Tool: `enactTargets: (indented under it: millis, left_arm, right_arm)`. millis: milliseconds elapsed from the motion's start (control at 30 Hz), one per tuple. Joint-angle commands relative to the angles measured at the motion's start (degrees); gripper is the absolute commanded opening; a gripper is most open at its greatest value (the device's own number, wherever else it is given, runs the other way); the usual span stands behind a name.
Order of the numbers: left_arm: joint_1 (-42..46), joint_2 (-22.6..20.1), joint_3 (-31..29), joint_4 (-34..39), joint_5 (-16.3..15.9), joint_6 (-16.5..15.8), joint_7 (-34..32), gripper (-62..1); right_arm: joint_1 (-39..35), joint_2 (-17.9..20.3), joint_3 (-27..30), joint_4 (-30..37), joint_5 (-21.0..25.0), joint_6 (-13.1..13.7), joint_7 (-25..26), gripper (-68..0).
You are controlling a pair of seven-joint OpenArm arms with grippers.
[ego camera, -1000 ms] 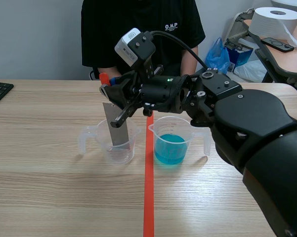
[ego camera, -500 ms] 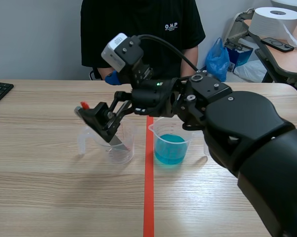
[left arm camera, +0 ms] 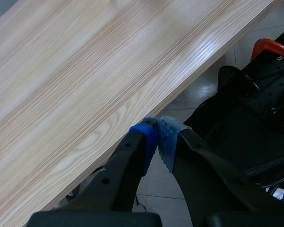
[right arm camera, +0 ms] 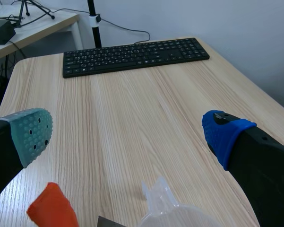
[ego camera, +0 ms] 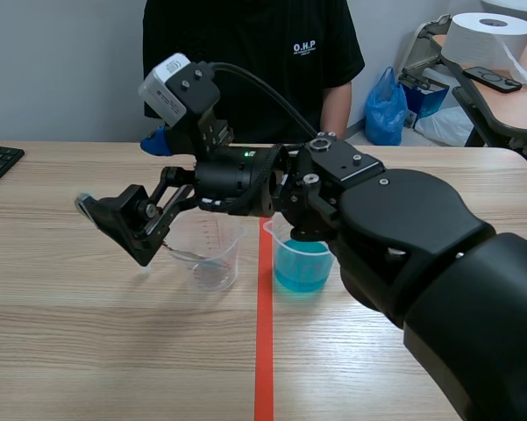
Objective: Do the redox reaction experiment.
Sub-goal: 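Return to the home posture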
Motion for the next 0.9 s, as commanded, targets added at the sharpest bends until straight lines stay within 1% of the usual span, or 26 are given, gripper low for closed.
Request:
enactTargets:
  millis: [0,67,133,200,267,367,400,500,600,667,733,800,867]
  left_arm:
    - [-0.7,-0.5,-0.2,0.3,-0.8,0.1,-0.5,-56.8]
    - [-0.9,-0.6,-0.2,0.3,-0.8,0.0,-0.5,-56.7]
    - [-1.1,-1.1,-0.2,0.3,-0.8,0.0,-0.7,-56.7]
    - [-1.7,-1.7,-0.2,0.3,-0.8,-0.1,-0.6,-56.7]
    - [-2.1,-2.8,-0.1,0.4,-0.8,-0.1,-0.9,-56.6]
    - [-2.6,-5.0,-0.1,0.5,-0.9,-0.1,-1.1,-56.6]
    - [-2.6,-5.8,-0.1,0.7,-0.9,-0.1,-1.1,-55.6]
    - [-2.6,-8.1,-0.1,1.7,-1.2,-0.4,-1.1,-49.1]
    - [-2.6,-10.2,-0.1,2.4,-1.2,-1.0,-1.1,-43.1]
    - [-2.4,-11.2,-0.1,3.1,-1.2,-2.0,-1.1,-36.3]
    - [-2.4,-12.0,-0.1,4.0,-1.3,-3.2,-1.6,-28.6]
    - [-2.3,-12.3,-0.1,4.9,-1.9,-4.3,-1.9,-21.2]
    - [-1.6,-12.7,0.0,6.1,-3.5,-6.6,-1.9,-16.6]
  right_arm:
    - [0.2,1.4,0.6,3.7,2.2,0.5,0.9,0.4]
    - [-1.2,3.0,0.6,6.5,3.6,0.5,0.9,0.4]
    - [-3.2,4.9,0.9,10.2,4.0,0.5,1.0,0.4]
    - [-5.9,7.5,1.8,14.6,4.0,-1.9,1.1,0.4]
    - [-8.8,10.0,3.3,18.9,4.0,-3.5,1.1,0.4]
    - [-13.7,14.7,6.1,25.2,5.2,-5.1,1.1,0.4]
    - [-15.4,16.5,7.1,27.2,5.7,-5.5,1.1,0.4]
    - [-20.8,22.1,10.4,32.3,8.7,-5.9,1.1,0.4]
    - [-26.7,28.0,13.8,36.2,11.6,-7.5,1.0,0.4]
    - [-30.9,32.0,16.0,38.4,14.3,-8.0,1.1,0.4]
    - [-35.1,35.7,18.3,40.4,16.8,-8.0,1.1,0.4]
    - [-39.3,39.0,20.8,42.3,19.4,-8.4,1.1,0.4]
    - [-43.4,41.8,23.6,44.0,21.8,-8.5,1.2,0.4]
